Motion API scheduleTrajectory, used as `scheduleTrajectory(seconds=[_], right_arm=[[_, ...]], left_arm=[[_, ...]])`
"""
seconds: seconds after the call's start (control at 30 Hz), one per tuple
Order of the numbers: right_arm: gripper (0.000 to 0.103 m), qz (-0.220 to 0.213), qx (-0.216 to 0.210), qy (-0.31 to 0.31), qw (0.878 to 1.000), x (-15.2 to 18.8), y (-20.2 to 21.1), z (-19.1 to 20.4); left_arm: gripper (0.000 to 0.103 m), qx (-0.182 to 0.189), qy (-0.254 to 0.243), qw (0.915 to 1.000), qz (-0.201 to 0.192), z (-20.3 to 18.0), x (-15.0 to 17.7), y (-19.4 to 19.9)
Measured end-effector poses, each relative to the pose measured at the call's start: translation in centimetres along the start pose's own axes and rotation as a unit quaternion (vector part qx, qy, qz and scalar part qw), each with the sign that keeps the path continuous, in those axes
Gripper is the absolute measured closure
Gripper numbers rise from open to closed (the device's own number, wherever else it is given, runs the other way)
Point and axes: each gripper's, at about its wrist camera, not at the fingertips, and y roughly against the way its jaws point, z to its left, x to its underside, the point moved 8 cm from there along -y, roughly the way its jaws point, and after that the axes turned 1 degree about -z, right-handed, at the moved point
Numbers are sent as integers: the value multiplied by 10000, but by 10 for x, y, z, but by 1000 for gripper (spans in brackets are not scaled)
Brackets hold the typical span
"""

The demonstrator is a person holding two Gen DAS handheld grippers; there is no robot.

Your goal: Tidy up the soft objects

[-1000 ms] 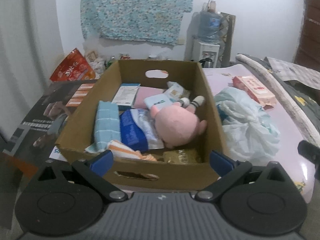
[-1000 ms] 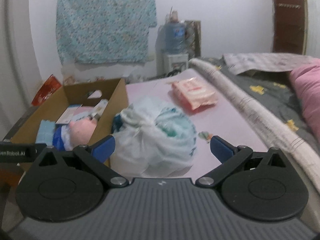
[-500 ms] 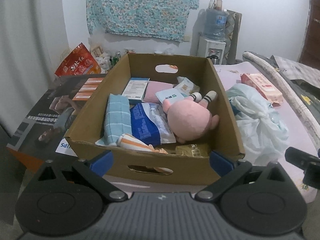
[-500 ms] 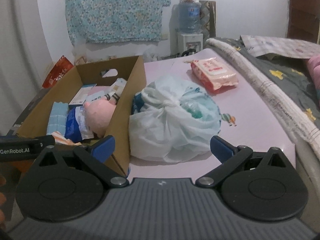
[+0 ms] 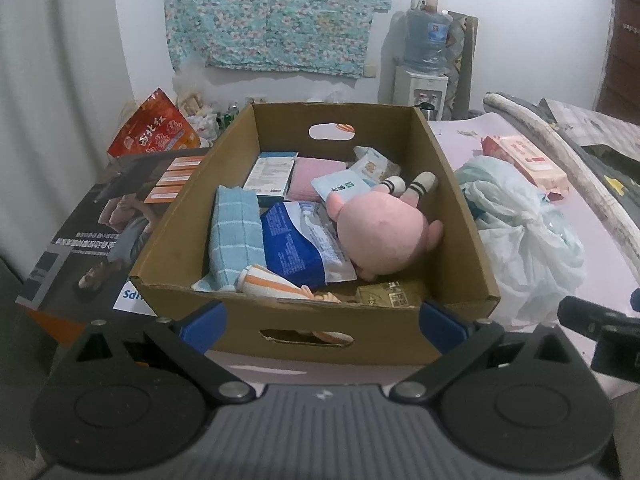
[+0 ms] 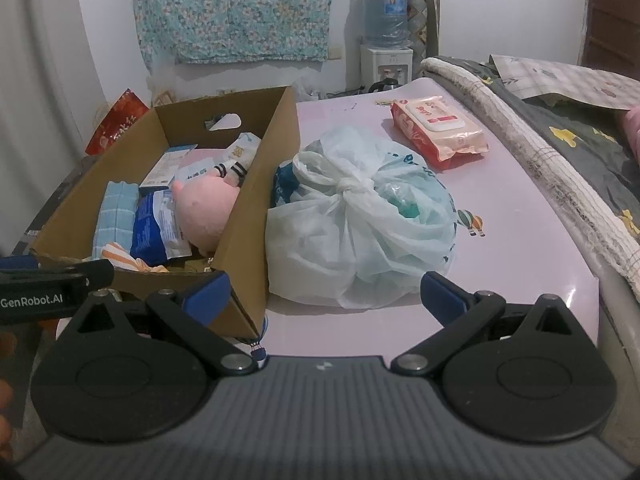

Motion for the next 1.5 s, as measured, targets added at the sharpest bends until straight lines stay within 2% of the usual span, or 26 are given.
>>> scheduleTrajectory(seconds=[0.47,0.87,1.07,1.5], right_arm=[[1,178,103,109,9997,9,-7,1],[1,327,64,207,9992,13,-12,7],[1,480,-74,358,9982,17,-16,20],[1,492,-164,609,9968,14,-19,44]], left_arm=[[0,104,-151,9996,221,-7,6,-6],[0,-49,-104,9989,457,1,14,-6],[0,-95,-55,9988,477,6,16,-4],[0,-247,104,9982,543,28,22,-10]])
